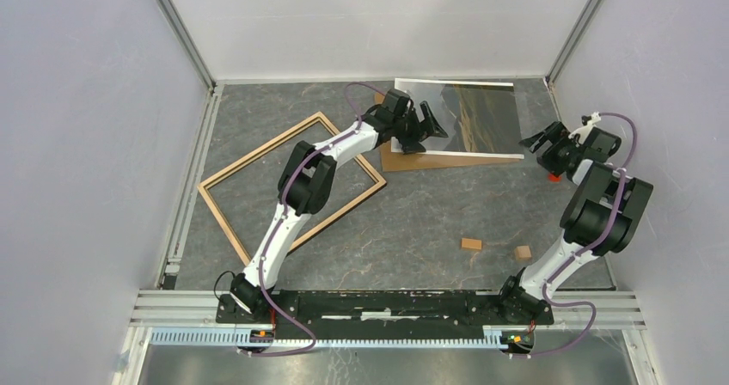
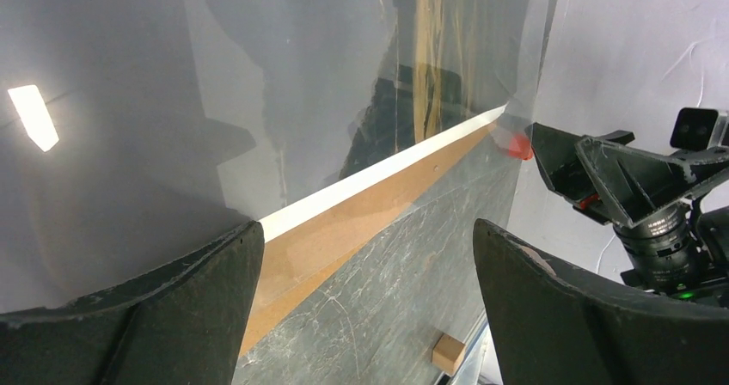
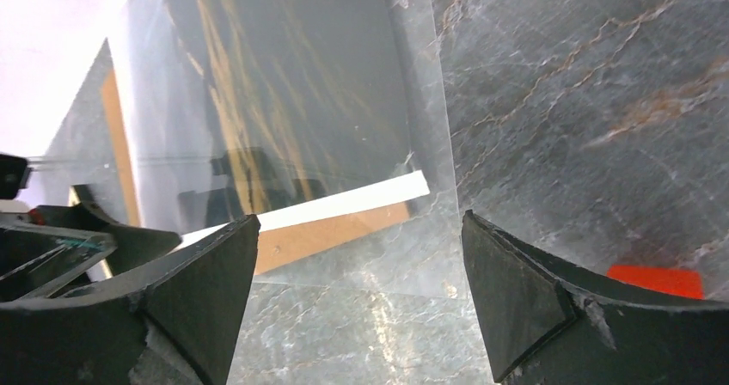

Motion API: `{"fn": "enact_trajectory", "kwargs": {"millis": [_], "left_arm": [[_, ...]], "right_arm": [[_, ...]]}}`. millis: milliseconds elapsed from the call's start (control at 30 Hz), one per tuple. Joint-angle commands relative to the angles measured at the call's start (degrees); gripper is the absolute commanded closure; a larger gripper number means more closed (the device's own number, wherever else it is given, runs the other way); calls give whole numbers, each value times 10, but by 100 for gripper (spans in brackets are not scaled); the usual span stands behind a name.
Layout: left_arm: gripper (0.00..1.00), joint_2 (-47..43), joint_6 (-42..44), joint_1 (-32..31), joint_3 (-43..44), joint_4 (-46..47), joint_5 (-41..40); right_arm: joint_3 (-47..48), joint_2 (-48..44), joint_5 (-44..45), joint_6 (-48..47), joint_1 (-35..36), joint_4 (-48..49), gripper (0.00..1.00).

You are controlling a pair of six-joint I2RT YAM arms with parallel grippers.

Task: Put the photo into the frame

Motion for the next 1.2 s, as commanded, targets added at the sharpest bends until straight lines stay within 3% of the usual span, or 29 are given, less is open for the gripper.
{"fn": "enact_trajectory", "kwargs": {"millis": [0,233,600,767,867,967,1100,1167], "left_arm": [[3,7,15,6,21,-27,6],[3,10,12,6,19,-30,13],[3,7,8,2,16,-28,14],[3,-3,11,0,16,-28,17],[2,-16,19,0,17,-33,18],[2,-36,31,0,17,-44,20],[2,-80,52,0,18,-69,25],[2,-114,73,0,18,-96,20]], "right_arm": [[-34,-39,-57,63,-12,59,8],[-111,-66,-101,178,-13,194,9],[-198,-70,-60,316,-13,360,18],[-206,-55,-25,323,-7,409,39],[-206,-44,-1,317,0,431,61],[-216,-36,32,310,7,457,70],[-218,-33,52,302,11,484,96],[-209,-40,52,290,11,469,100]]}}
